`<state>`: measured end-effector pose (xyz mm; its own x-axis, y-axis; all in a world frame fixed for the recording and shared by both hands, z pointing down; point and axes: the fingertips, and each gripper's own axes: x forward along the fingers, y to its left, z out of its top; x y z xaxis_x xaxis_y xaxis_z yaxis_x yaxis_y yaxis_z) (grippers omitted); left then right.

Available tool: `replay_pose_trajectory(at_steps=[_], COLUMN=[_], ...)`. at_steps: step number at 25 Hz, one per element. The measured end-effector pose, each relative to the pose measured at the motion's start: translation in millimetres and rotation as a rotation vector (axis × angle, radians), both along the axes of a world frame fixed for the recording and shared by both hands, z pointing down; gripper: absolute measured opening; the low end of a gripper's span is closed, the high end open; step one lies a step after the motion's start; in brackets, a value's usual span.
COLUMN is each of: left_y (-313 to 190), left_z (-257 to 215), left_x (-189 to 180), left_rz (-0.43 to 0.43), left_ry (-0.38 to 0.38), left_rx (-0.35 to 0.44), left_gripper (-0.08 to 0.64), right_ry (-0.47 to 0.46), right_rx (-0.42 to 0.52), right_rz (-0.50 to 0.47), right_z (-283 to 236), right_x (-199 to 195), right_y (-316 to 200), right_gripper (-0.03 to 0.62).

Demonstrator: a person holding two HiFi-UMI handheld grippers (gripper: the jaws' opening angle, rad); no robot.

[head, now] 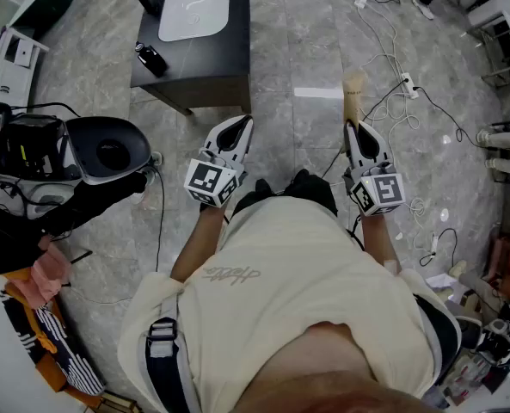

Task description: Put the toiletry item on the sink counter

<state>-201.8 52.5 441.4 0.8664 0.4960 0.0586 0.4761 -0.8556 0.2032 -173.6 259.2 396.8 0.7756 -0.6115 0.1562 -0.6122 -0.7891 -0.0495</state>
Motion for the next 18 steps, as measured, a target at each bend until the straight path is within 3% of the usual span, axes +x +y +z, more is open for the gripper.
replay_pose_trajectory(at_steps=[12,18], left_y=[13.9,32.4], left_z=[7.6,6.7], left_x=[16.6,68.3], left_rz=[0.018,0.009], left_ry=[-0.038,-0.053], left_rx=[0.002,0.033], left_gripper=[0.003,0.003], right_ry=[-0.024,-0.086], right_rx=[-0.001,0.025], right_rz=[0.033,-0.036], right_z=[4.0,22.6], right_x=[20.3,63.6], right_y=[18.9,27.9], right_gripper=[0.020,0.021])
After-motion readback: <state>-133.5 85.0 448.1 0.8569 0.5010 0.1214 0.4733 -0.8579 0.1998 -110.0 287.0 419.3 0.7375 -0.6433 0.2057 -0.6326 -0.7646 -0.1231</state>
